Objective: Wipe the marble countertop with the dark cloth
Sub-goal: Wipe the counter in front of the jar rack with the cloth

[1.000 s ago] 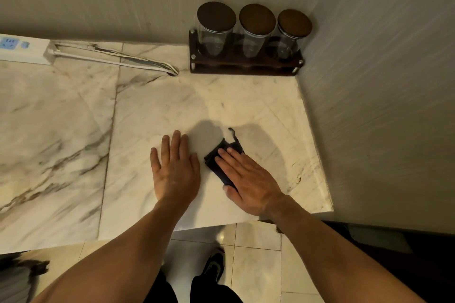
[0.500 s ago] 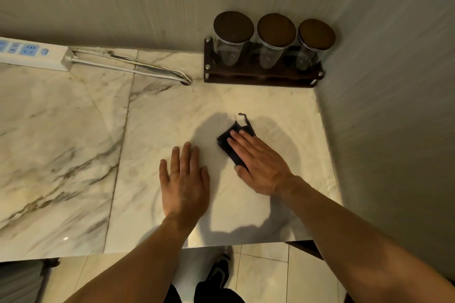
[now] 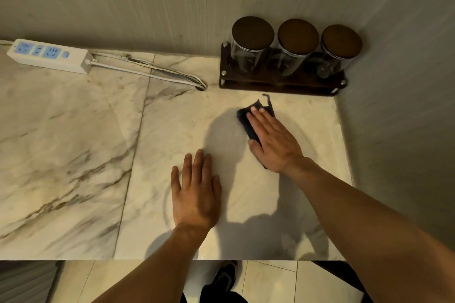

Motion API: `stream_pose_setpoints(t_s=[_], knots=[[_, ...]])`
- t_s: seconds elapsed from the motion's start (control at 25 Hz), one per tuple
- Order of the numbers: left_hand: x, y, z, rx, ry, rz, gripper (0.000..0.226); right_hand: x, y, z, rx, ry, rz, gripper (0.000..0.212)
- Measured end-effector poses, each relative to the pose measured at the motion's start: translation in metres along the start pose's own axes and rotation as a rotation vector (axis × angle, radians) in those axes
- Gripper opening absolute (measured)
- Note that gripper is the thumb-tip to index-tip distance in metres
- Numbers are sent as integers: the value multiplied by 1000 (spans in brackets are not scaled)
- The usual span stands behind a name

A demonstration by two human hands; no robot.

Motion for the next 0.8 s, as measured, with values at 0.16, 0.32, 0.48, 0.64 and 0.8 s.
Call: stream_pose_setpoints(t_s=[0.16,0.32,0.48,0.64,0.8], knots=[[1,1,1,19,1,-6,53,16,-1,-8,35,112,-19,63],[1,0,0,11,0,6,53,27,-4,-12,76,274,-65,63],[0,-3,-1,-6,0,20,53,31,-5,-13,145,437,-107,64],[1,-3,0,-4,-7,28,53,28,-5,-11,214,581,-154,64],[2,-1,1,0,-21,21,53,21,-5,-6,286,705,-223,63]])
Point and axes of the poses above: each hand's wrist, its own x-axis towards the middle knuckle, its own y-axis out of the palm, z = x × y, the point moved 4 cm from there along x, towards the middle knuckle, and after that the axes turned 3 degrees about z, right-handed, at the moved point
